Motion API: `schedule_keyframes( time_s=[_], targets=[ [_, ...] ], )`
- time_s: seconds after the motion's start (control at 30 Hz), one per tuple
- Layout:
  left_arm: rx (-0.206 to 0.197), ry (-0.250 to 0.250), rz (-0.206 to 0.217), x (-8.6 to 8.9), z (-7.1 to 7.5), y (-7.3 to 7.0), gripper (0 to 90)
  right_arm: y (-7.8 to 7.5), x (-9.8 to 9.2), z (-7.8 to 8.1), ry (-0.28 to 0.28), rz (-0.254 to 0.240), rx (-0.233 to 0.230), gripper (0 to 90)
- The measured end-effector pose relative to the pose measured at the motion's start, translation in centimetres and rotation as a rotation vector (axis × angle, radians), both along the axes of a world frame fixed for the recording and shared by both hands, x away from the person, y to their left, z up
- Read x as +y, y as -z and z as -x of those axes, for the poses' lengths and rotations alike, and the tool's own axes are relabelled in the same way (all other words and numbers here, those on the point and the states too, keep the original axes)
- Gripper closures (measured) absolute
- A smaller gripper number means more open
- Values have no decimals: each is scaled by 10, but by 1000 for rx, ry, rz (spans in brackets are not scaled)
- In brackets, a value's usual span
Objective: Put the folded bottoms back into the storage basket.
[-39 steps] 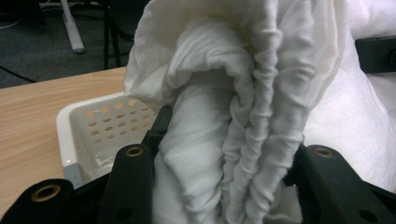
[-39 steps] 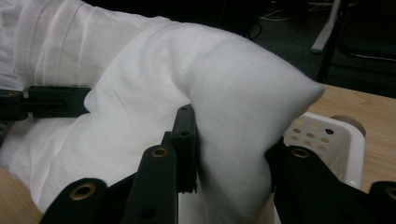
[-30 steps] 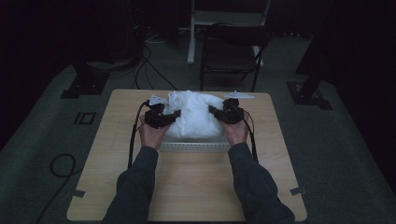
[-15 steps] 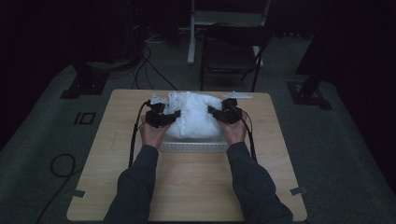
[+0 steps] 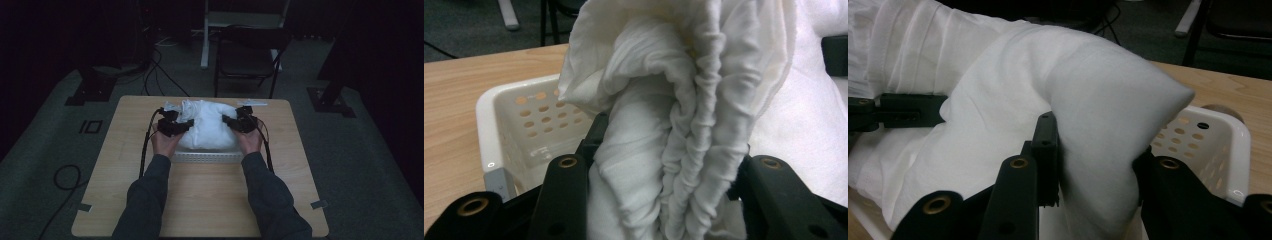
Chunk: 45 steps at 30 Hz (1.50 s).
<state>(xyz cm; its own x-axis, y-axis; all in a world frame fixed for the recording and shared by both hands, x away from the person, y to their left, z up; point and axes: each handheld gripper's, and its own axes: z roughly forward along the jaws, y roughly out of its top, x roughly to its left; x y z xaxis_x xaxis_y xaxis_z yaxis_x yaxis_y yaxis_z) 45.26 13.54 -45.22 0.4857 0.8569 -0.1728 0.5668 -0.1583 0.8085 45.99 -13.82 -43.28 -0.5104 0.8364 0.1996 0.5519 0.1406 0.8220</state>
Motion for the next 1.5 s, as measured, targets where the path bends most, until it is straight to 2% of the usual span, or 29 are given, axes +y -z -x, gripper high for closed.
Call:
schedule_keyframes(
  time_s=[1.5],
  targets=[
    [64,-15,-21,-7,-6,17,551,15,1,-4,13,30,39,693]
  ],
)
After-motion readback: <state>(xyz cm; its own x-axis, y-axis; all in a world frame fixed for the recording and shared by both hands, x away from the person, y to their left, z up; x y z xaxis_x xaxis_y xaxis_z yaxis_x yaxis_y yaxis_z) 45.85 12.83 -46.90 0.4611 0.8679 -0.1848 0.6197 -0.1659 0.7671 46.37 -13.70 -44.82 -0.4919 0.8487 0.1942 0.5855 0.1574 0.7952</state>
